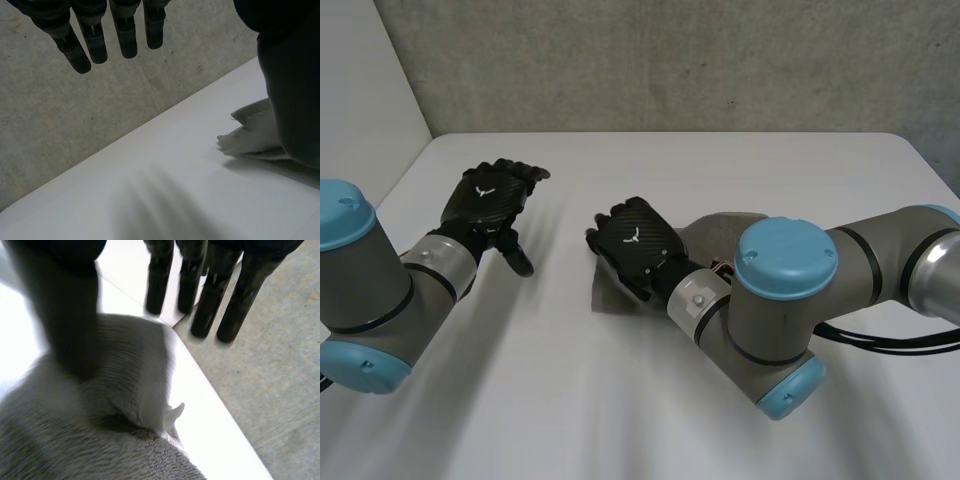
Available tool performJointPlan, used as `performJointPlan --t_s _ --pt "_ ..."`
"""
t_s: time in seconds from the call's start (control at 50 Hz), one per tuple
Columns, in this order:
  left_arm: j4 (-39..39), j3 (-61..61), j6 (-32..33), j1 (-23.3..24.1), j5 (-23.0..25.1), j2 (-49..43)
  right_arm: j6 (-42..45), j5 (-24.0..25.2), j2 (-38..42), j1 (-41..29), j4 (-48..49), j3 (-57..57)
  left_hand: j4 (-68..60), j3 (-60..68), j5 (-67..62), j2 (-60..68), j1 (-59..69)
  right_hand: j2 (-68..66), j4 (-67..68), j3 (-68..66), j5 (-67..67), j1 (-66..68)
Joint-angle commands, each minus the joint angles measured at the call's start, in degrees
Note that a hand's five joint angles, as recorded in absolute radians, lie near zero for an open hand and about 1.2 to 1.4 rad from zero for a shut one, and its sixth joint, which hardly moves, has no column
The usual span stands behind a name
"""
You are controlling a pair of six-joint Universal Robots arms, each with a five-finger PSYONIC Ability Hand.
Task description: Fold the towel.
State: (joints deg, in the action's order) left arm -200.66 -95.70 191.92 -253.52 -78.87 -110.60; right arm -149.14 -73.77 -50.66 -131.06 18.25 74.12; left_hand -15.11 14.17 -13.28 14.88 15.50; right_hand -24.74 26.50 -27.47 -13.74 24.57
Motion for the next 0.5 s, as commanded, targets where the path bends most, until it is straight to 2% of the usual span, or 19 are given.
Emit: performJointPlan --t_s 0.02,0.12,0.16,0.22,0.3,0.38,0.5 --pt "0.1 -0.2 0.0 0.7 -0.1 0.0 -2.1 -0.3 -0.5 0.8 -1.7 1.6 2.9 -1.9 11.0 -2.6 -3.3 14.7 -16.5 17.5 13.7 -14.6" --pt "0.0 -0.3 -0.1 1.8 -0.1 0.2 -5.6 -0.9 -6.4 4.6 -4.4 5.1 2.9 -1.9 11.0 -2.6 -3.3 14.7 -16.5 17.5 13.7 -14.6" --pt "0.1 -0.4 -0.1 2.3 -0.1 0.4 -6.3 -1.2 -10.2 9.7 -7.1 8.7 2.9 -1.9 11.0 -2.6 -3.3 14.7 -16.5 17.5 13.7 -14.6" --pt "0.1 -0.6 -0.1 2.7 -0.1 0.5 -6.2 -1.5 -13.0 13.8 -9.4 12.6 2.9 -1.9 11.0 -2.6 -3.3 14.7 -16.5 17.5 13.7 -14.6" --pt "0.2 -0.6 0.0 3.1 -0.1 0.4 -5.9 -1.4 -14.5 17.4 -10.6 16.5 2.9 -1.9 11.0 -2.6 -3.3 14.7 -16.5 17.5 13.7 -14.6" --pt "0.2 -0.9 0.0 3.4 0.0 0.2 -4.3 0.0 -14.9 22.7 -9.4 22.3 2.9 -1.9 11.0 -2.6 -3.3 3.4 -5.2 6.1 2.4 -3.2" --pt "0.0 -1.1 0.0 3.5 0.0 0.0 -0.8 0.6 -13.9 24.4 -7.2 24.8 2.9 -1.9 11.0 -2.6 -3.3 -4.9 3.1 -2.1 -5.9 5.0"
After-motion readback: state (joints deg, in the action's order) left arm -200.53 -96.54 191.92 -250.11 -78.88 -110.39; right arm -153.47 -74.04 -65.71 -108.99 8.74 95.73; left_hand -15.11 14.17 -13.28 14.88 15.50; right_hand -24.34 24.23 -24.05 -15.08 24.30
